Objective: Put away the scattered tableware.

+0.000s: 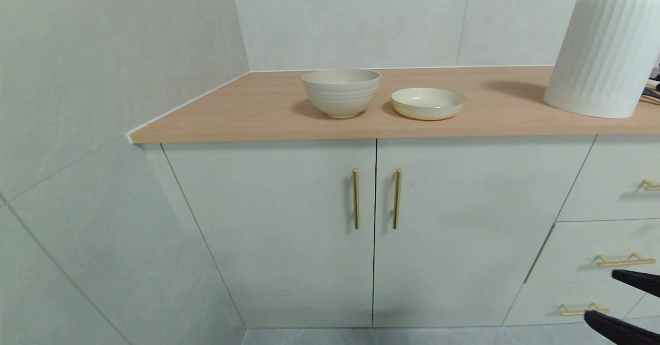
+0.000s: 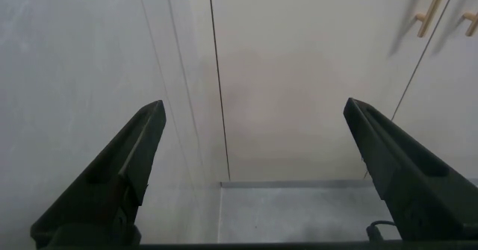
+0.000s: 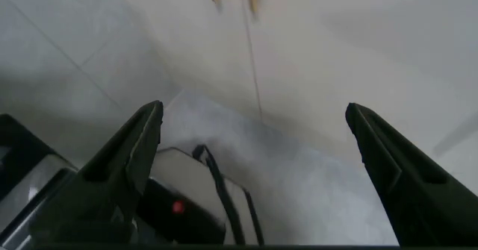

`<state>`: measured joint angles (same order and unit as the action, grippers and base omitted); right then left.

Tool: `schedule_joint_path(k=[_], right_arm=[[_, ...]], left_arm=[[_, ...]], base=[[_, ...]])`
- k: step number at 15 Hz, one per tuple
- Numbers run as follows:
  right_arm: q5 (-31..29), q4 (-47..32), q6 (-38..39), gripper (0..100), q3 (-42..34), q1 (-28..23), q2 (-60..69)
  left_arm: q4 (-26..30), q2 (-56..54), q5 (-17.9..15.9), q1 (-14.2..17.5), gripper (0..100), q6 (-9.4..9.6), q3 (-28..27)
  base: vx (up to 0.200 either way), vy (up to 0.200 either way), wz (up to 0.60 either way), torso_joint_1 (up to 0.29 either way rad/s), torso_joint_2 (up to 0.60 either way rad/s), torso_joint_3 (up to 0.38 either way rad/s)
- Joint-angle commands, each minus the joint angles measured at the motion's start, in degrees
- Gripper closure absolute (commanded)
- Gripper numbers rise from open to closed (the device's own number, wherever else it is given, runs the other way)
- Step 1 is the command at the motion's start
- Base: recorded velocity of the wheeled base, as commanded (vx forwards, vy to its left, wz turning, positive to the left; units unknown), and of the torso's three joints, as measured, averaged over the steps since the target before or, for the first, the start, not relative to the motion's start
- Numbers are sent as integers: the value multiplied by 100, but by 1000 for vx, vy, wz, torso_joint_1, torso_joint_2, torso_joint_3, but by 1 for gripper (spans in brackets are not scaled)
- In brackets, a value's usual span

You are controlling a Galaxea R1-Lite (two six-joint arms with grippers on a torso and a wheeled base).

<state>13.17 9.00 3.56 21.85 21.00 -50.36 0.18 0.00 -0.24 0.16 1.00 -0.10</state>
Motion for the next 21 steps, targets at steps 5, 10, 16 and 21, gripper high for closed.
schedule_joint_path(k=[5, 10, 16, 21], right_arm=[[-236, 2616, 40, 0, 1041, 879, -3859], [28, 2423, 312, 0, 2333, 993, -5054], [63, 2493, 910, 0, 2764, 993, -5581], [37, 3240, 1085, 0, 3159, 993, -6232]], left_arm=[[8, 9, -2, 2, 0, 23, 1], [8, 9, -2, 2, 0, 6, 1], [8, 9, -2, 2, 0, -30, 1], [-1, 9, -2, 2, 0, -38, 1]], base=[[0, 0, 0, 0, 0, 0], [0, 0, 0, 0, 0, 0], [0, 0, 0, 0, 0, 0], [0, 0, 0, 0, 0, 0]])
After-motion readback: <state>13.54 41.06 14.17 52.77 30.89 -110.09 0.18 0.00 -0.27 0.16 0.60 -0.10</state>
